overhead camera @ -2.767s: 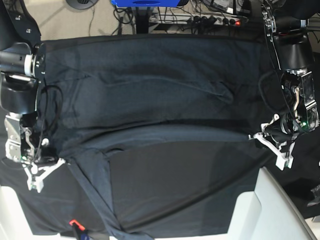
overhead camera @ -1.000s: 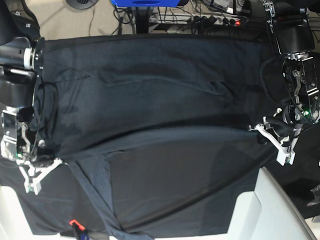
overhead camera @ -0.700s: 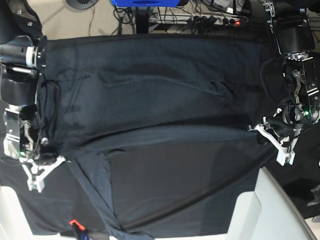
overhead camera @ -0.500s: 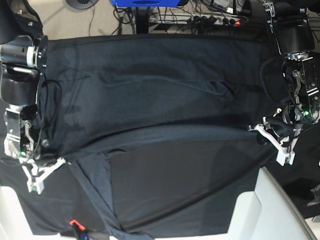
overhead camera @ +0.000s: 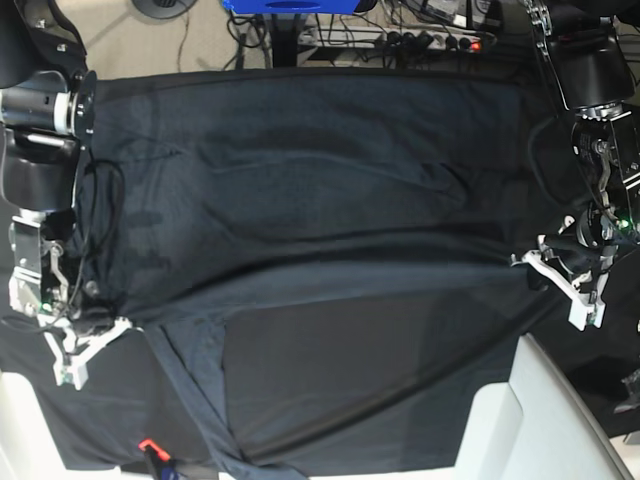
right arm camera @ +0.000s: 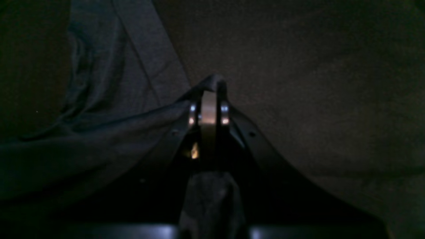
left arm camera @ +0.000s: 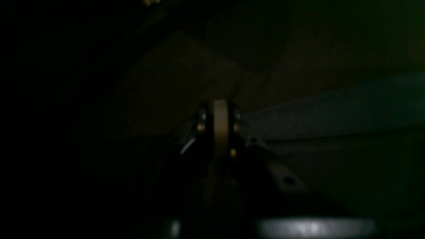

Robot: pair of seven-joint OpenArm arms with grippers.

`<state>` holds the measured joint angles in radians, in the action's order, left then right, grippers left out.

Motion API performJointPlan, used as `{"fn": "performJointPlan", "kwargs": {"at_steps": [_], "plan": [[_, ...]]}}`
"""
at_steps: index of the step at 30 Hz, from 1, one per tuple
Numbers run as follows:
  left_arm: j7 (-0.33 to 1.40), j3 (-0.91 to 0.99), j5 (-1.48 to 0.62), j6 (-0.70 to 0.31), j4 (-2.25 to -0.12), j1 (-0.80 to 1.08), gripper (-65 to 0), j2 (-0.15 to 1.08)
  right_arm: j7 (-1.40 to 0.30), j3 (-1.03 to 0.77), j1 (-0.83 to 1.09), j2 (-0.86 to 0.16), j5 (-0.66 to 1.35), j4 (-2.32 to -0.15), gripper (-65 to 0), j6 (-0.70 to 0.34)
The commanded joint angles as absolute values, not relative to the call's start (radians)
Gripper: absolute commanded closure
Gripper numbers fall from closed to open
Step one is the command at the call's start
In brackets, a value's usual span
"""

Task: Fold the T-shirt properly
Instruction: 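Hold the side edges with both grippers and drag them toward the collar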

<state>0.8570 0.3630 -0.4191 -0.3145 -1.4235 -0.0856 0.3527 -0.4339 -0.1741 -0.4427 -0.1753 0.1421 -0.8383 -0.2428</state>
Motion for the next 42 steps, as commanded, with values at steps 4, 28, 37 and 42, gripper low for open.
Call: {"fn": "performJointPlan", "kwargs": {"at_steps": [4, 28, 37, 42], "plan": [[0.837, 0.366, -0.429, -0.314, -1.435, -0.105, 0.0, 0.369, -0.455, -0.183, -0.486, -0.183, 0.15, -0.823, 0.0, -0.231], [0.839, 0.366, -0.429, -0.314, -1.434, -0.096, 0.0, 0.366, -0.46, -0.237, -0.476, -0.177, 0.151, -0.808, -0.2, -0.111], [0.839, 0.366, -0.429, -0.314, -1.432, -0.094, 0.0, 0.364, -0.493, -0.194, -0.476, -0.177, 0.151, -0.808, -0.2, -0.13], [0.839, 0.366, -0.429, -0.314, -1.432, -0.093, 0.0, 0.364, -0.493, -0.197, -0.469, -0.177, 0.151, -0.842, -0.2, -0.13]]}}
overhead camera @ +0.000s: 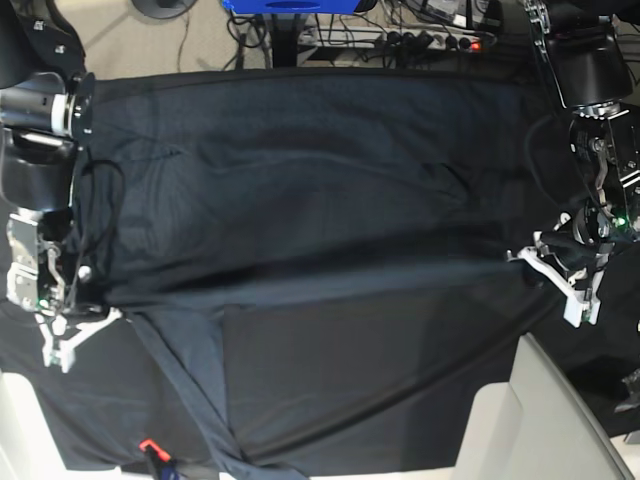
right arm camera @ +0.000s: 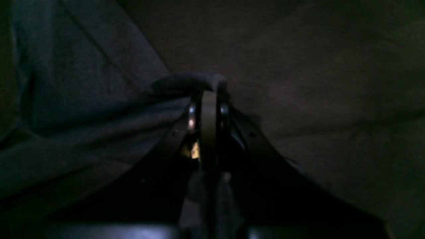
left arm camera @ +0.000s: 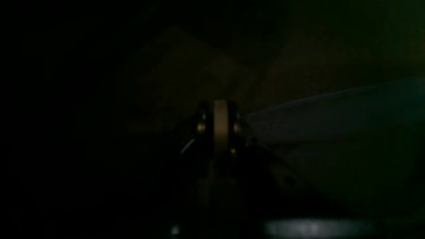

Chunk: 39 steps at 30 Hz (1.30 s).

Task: Fold the T-shirt properly
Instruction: 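Hold the side edges with both grippers and drag them toward the collar, then carry the held hem with both grippers over the body toward the collar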

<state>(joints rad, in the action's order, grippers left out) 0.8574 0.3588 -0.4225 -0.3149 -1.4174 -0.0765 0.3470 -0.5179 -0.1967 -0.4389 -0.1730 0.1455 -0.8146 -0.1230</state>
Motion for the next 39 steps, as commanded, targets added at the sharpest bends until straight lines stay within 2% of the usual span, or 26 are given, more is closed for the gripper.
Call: {"fn": "performJointPlan", "kwargs": {"at_steps": [1, 7, 11, 15, 21, 24, 31, 39], "plan": [[0.839, 0.366, -0.429, -0.314, -1.434, -0.093, 0.0, 0.364, -0.493, -0.197, -0.46, -0.177, 0.151, -0.868, -0.2, -0.13], [0.839, 0.366, -0.429, -0.314, -1.442, -0.091, 0.0, 0.367, -0.552, -0.196, -0.384, -0.177, 0.151, -1.084, -0.2, -0.127], [0.897, 0.372, -0.429, -0.323, -1.448, -0.088, 0.0, 0.363, -0.602, -0.202, -0.38, -0.177, 0.151, -1.09, -0.2, -0.127], [0.952, 0.378, -0.429, -0.397, -1.529, -0.073, 0.0, 0.352, -0.602, -0.197, -0.351, -0.177, 0.151, -1.092, -0.2, -0.127], [0.986, 0.38, -0.429, -0.397, -1.641, -0.01, 0.0, 0.354, -0.627, -0.203, -0.311, -0.16, 0.15, -1.092, -0.2, -0.125], [0.986, 0.38, -0.427, -0.397, -1.647, 0.018, 0.0, 0.355, -0.673, -0.205, -0.294, -0.159, 0.151, -1.096, -0.2, -0.125], [0.98, 0.38, -0.427, -0.398, -1.649, 0.116, 0.0, 0.381, -0.714, -0.205, -0.188, -0.157, 0.151, -1.257, -0.2, -0.124], [0.978, 0.421, -0.426, -0.4, -1.649, 0.171, 0.0, 0.414, -0.727, -0.206, -0.136, -0.159, 0.151, -1.277, -0.2, -0.124]]}}
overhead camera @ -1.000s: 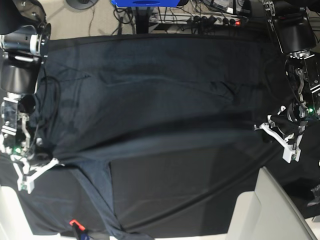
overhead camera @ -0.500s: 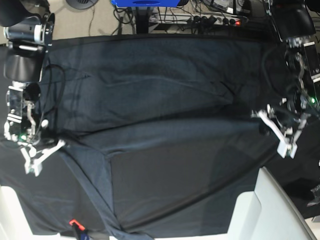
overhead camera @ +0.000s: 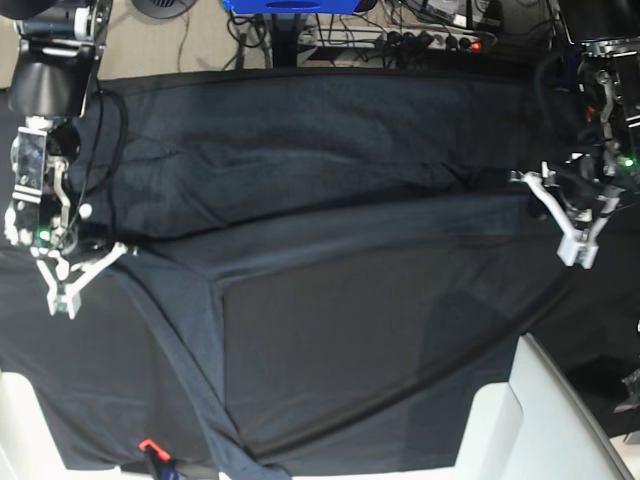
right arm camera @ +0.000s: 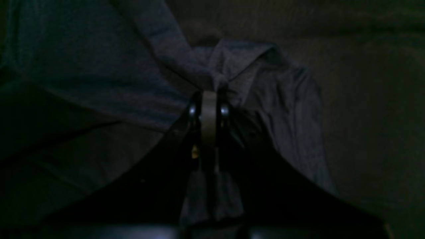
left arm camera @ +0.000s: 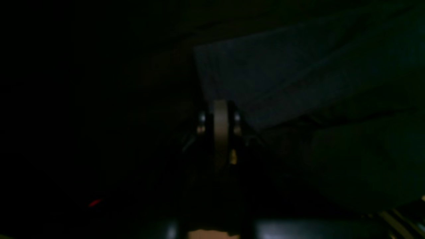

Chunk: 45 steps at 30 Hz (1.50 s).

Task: Fold the T-shirt properly
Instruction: 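Carry the held hem with both grippers over the body toward the collar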

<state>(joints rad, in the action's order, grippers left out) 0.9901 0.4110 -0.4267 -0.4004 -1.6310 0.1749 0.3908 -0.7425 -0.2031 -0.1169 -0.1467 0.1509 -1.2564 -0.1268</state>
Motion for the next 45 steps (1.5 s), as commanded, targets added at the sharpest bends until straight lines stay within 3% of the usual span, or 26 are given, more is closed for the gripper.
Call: {"fn": "performJointPlan", "kwargs": {"at_steps": [1, 9, 45], "plan": [[0.978, 0.437, -0.426, -0.4, -1.649, 0.174, 0.0, 0.414, -0.727, -0.206, -0.127, -0.159, 0.151, -1.277, -0.2, -0.124], [0.977, 0.464, -0.42, -0.479, -1.616, 0.196, 0.0, 0.414, -0.737, -0.302, -0.025, -0.156, 0.151, -1.36, -0.2, -0.124], [0.874, 0.463, -0.424, -0.483, -1.612, 0.314, 0.0, 0.407, -0.796, -0.372, 0.137, -0.087, 0.151, -1.492, -0.2, -0.127]]}}
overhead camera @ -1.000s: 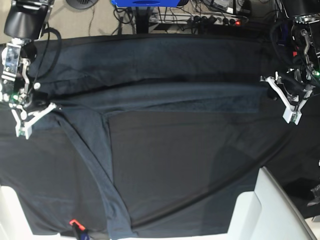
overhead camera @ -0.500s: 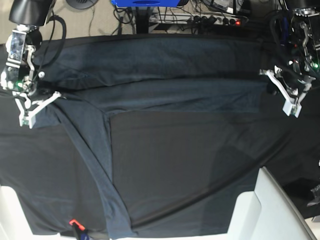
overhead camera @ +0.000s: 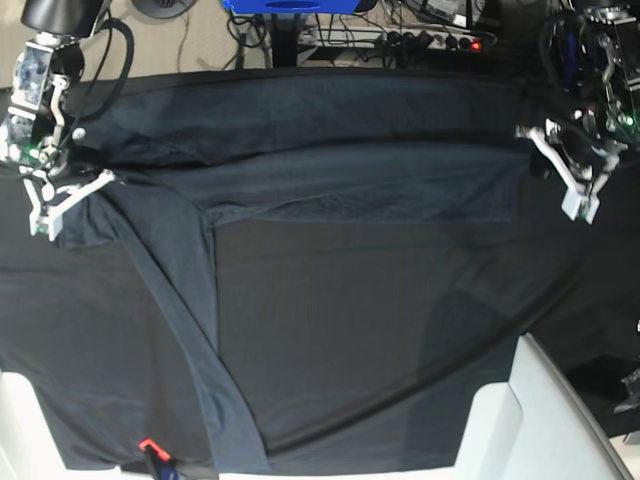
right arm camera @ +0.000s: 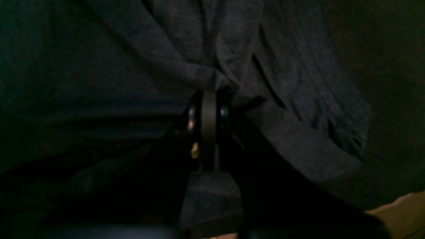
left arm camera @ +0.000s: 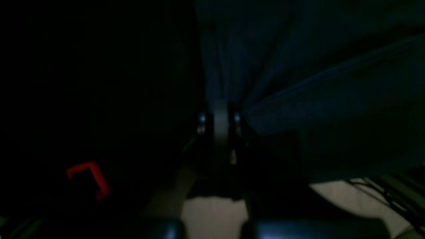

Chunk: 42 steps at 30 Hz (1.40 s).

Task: Fold the T-shirt properly
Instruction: 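Carry the held hem with both grippers over the body toward the collar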

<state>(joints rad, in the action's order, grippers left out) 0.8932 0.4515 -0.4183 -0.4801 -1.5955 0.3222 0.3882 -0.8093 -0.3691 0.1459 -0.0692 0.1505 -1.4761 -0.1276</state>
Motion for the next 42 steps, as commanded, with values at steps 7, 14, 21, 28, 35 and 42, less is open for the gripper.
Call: {"fn": "performJointPlan", "kwargs": {"at_steps": [7, 14, 21, 28, 35, 42], "plan": [[0.872, 0.46, -0.426, -0.483, -1.653, 0.364, 0.0, 0.406, -0.794, -0.372, 0.133, -0.101, 0.145, -1.492, -0.2, -0.127], [0.872, 0.464, -0.426, -0.483, -1.655, 0.378, 0.0, 0.404, -0.791, -0.374, 0.133, -0.116, 0.145, -1.489, -0.2, -0.127], [0.872, 0.456, -0.426, -0.483, -1.658, 0.386, 0.0, 0.404, -0.792, -0.374, 0.133, -0.117, 0.145, -1.494, -0.2, -0.127], [0.872, 0.467, -0.426, -0.483, -1.673, 0.421, 0.0, 0.404, -0.796, -0.374, 0.133, -0.117, 0.145, -1.492, -0.2, -0.127], [0.872, 0.456, -0.42, -0.483, -1.662, 0.418, 0.0, 0.392, -0.792, -0.374, 0.139, -0.114, 0.145, -1.484, -0.2, -0.127], [0.871, 0.458, -0.42, -0.483, -1.658, 0.42, 0.0, 0.392, -0.792, -0.374, 0.139, -0.116, 0.145, -1.483, -0.2, -0.127]]}}
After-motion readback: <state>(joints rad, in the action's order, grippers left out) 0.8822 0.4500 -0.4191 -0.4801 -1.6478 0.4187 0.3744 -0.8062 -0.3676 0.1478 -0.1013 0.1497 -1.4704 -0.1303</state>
